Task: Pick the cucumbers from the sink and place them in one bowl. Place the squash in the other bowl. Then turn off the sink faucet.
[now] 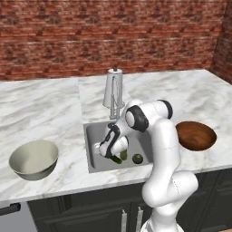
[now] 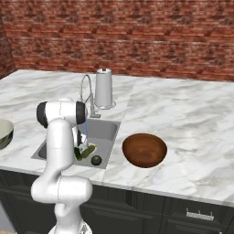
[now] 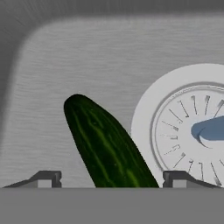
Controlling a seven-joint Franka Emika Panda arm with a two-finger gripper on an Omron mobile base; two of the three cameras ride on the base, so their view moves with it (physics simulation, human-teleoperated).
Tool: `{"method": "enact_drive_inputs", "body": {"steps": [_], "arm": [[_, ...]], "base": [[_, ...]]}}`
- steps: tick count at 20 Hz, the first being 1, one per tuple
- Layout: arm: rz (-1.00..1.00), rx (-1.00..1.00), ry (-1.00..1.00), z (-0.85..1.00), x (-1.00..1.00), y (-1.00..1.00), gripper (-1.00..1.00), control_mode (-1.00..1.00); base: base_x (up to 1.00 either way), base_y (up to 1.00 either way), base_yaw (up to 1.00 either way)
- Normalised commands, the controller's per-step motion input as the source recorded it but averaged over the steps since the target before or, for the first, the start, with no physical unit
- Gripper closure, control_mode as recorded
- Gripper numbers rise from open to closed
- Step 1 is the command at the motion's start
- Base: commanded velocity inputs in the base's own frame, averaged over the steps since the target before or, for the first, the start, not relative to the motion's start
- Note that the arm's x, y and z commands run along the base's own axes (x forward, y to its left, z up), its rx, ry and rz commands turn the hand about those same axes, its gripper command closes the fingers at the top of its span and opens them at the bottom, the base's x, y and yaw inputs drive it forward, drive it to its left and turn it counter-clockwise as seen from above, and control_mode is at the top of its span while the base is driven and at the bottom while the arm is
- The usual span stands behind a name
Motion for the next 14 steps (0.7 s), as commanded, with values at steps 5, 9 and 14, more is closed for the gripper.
{"method": "enact_drive_inputs", "body": {"steps": [5,9,14], "arm": [[0.00,0.00,0.00,-0.44,0.00,-0.01,1.00,-1.00],[0.00,0.00,0.00,-0.14,0.00,0.00,1.00,-1.00],[0.01,0.00,0.00,0.04,-0.05,0.00,1.00,-1.00]], "base": [[0.00,0.00,0.00],[0.00,0.00,0.00],[0.00,0.00,0.00]]}}
